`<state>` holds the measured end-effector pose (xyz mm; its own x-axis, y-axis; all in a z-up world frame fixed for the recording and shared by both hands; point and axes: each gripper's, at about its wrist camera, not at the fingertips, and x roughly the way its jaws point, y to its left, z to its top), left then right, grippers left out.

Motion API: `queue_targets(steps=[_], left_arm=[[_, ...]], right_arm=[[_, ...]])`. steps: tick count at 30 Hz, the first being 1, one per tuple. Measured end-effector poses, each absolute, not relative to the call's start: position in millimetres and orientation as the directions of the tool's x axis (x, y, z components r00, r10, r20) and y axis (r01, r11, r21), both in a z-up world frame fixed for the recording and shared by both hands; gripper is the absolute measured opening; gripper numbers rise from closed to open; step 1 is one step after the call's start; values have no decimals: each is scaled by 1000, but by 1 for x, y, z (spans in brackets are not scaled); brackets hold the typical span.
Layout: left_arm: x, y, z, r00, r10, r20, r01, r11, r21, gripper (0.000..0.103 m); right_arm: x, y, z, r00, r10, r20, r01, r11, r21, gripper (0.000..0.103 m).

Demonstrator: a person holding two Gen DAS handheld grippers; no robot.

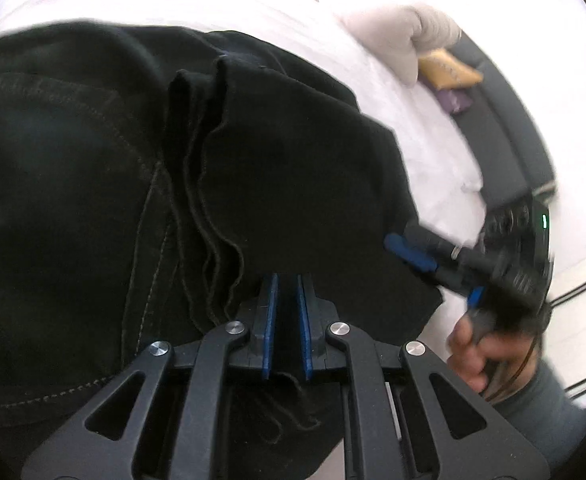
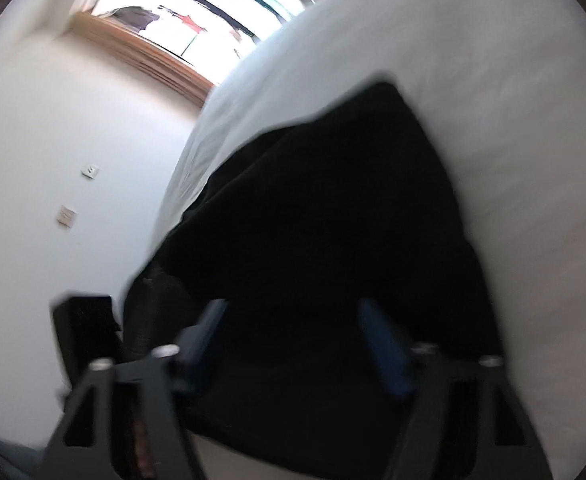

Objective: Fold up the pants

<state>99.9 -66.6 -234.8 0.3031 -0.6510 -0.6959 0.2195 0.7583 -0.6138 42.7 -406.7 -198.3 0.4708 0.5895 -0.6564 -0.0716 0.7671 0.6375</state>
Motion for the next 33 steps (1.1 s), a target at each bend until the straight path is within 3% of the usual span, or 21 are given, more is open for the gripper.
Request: queue_targets(steps=[2,5,8,9,12,15,18,21,24,25,28,33], left_arm=[[94,-56,-223,308,-634,-710,206,772,-601,10],[74,-23,-196,413,-617,-670,192,778,-598,10],[46,14,-178,484,-585,-650,141,786,-602,10],[33,32,-176,504,-567,-651,117,792,-599,10],[-7,88,-172,578,-492,-651,-21,789,-614,10],[-47,154,-177,686,-383,-618,-197,721,-665,10],[-77,201,-195,735,-290,-614,-330,637,-696,16],[-87,226,-223,732,-302,-611,-416,512,-752,17],[-78,225,-230,730,-348,-588,-397,484,-780,19],[-76,222,-230,731,-343,-590,-396,490,-777,25],[-81,214,-228,763,-366,-533,-352,456,-818,67],[-74,203,-235,761,-391,-518,-359,412,-838,67]], right_arm=[[45,-401,-186,443,606,-661,-28,746,665,67],[52,-382,-161,456,682,-572,-122,684,719,73],[55,-358,-177,402,675,-619,-123,709,694,93],[59,-349,-197,341,653,-676,-90,739,668,93],[56,-339,-190,374,585,-720,-116,800,589,92],[55,-335,-175,373,681,-629,-107,706,700,92],[52,-332,-165,408,699,-587,-136,683,718,92],[48,-327,-173,401,721,-564,-111,650,752,87],[45,-323,-181,390,718,-577,-90,654,752,86],[41,-322,-180,389,717,-579,-90,655,751,85],[39,-319,-182,393,712,-582,-85,659,748,84],[40,-328,-184,397,702,-591,-73,666,742,82]])
